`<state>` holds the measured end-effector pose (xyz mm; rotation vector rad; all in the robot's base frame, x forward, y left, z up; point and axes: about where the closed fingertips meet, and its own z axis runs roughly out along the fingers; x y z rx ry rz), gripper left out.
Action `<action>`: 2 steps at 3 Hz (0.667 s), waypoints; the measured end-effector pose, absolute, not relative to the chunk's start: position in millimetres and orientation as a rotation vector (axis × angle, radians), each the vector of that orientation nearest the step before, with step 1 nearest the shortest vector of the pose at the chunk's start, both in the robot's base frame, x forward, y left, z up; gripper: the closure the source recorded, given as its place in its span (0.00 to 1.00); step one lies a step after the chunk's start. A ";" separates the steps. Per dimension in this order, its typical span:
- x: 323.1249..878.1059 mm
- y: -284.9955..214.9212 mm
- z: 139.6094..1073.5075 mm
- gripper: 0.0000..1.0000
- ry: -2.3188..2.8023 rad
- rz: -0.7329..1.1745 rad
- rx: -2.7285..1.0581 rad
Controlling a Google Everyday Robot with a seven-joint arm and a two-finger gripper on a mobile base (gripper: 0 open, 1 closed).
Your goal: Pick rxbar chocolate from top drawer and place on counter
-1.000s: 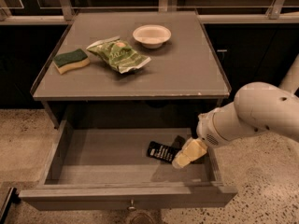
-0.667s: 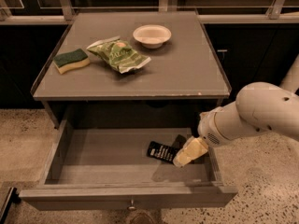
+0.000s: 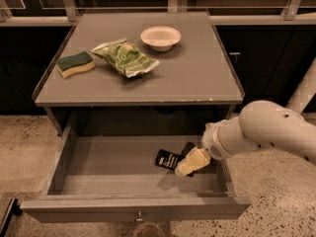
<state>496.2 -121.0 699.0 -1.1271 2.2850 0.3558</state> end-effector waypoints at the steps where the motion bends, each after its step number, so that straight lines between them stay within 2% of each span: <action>1: 502.8 -103.0 683.7 0.00 2.262 0.378 -1.108; 2: 504.1 -84.4 668.4 0.00 2.240 0.378 -1.145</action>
Offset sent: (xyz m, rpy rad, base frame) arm 0.0101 0.0579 -0.0517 0.0200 -0.0342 0.0623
